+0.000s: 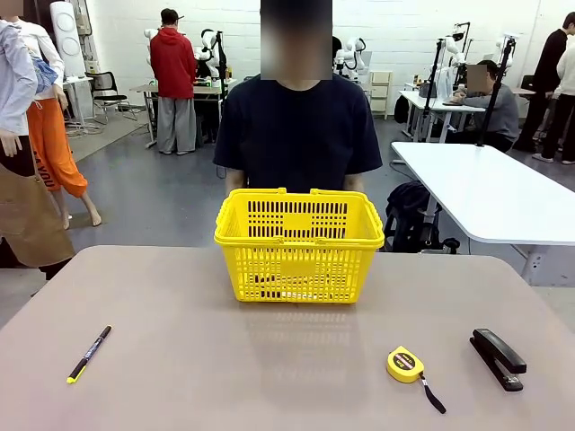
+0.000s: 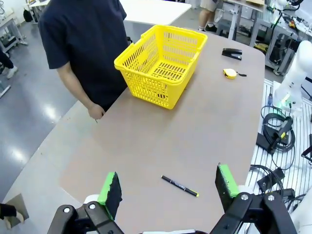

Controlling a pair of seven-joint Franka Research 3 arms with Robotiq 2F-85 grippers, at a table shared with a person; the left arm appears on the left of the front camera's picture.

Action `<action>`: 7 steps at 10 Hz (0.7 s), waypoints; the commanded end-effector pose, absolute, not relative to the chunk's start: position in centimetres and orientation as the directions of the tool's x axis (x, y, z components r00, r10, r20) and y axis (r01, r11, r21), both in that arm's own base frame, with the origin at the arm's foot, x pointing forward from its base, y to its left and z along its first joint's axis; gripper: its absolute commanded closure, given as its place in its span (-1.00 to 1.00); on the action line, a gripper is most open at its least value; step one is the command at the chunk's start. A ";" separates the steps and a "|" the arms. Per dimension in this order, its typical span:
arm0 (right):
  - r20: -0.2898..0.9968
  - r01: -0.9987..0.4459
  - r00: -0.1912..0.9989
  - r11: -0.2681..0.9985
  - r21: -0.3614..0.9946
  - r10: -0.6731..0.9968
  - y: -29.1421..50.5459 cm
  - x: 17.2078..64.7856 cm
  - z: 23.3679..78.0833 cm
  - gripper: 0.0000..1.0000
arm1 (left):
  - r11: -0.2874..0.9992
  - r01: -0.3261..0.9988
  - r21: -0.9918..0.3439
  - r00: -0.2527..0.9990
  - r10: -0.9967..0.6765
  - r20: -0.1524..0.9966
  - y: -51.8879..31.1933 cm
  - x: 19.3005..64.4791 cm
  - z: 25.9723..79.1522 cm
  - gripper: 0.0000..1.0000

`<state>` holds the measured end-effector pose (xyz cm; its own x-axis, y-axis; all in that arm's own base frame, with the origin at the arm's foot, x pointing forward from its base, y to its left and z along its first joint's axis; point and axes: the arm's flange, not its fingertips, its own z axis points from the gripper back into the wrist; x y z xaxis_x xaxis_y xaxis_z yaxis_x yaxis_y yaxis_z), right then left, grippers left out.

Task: Place the items the person wants into the basket.
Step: Pick up the item the person points to and place it in the Market Basket.

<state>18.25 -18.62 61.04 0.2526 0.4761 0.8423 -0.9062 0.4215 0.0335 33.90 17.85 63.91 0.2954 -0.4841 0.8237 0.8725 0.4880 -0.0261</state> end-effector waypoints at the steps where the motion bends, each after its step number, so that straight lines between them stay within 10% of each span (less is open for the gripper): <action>1: 0.860 -0.913 0.228 0.407 0.026 0.457 -18.5 18.4 61.2 -1.00 | 0.499 0.867 -0.013 0.278 -0.462 0.842 17.9 35.0 64.0 -1.00; 7: 0.860 -0.913 0.228 0.407 0.026 0.457 -18.5 18.4 61.2 -1.00 | 0.488 0.872 -0.026 0.295 -0.484 0.824 17.8 33.9 63.9 -1.00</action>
